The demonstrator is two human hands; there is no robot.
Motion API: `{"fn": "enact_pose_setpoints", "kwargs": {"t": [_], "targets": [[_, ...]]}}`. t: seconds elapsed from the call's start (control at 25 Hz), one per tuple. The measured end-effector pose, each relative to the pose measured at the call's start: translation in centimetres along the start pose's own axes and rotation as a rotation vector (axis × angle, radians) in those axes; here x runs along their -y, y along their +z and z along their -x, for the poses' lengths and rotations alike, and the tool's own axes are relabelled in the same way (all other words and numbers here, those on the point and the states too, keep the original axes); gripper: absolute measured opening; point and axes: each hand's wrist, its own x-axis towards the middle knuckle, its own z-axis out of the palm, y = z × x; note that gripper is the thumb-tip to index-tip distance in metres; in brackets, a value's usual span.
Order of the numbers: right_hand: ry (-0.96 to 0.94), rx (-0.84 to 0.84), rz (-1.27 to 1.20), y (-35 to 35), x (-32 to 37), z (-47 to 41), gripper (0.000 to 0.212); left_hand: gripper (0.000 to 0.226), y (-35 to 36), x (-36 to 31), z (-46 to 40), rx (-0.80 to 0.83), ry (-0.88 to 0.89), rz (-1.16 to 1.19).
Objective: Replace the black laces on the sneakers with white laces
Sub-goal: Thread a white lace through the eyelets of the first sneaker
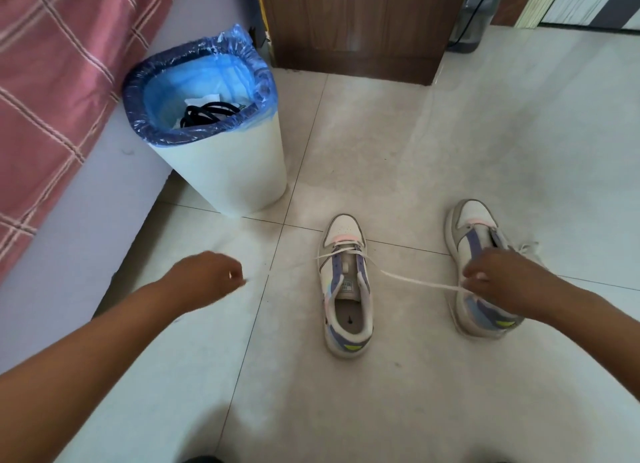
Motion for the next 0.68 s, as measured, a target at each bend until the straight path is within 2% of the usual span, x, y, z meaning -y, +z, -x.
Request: {"fn": "enact_pose_setpoints", "kwargs": {"t": [0.04,0.12,0.24,0.32,0.44,0.56,0.68], "targets": [[-0.064,-0.066,-0.03,0.2,1.3,-1.5,0.021,0.026,0.6,-0.4,-0.4,0.082,0.03,-0.112],[-0.158,-0.142,-0.212,0.8,4.6,-4.7,0.023,0.035,1.1,-2.2,-1.8,0.126,0.047,-0.112],[-0.122,-0.034,-0.407,2.0,9.1,-8.6,0.023,0.047,1.3,-6.8,-5.5,-0.052,0.086,0.143],[-0.042,0.034,-0.49,2.9,10.1,-10.2,0.029,0.046,1.2,-10.2,-7.8,-0.087,0.06,0.331],[0.004,0.09,-0.503,3.2,10.3,-11.1,0.046,0.041,1.6,-13.3,-10.0,-0.066,-0.005,0.412],[-0.021,0.145,-0.522,3.2,9.9,-10.7,0.046,0.039,1.7,-14.1,-10.7,-0.038,-0.045,0.393],[-0.057,0.204,-0.515,3.2,9.1,-10.3,0.045,0.044,1.6,-13.9,-10.4,0.098,-0.002,0.4]]}}
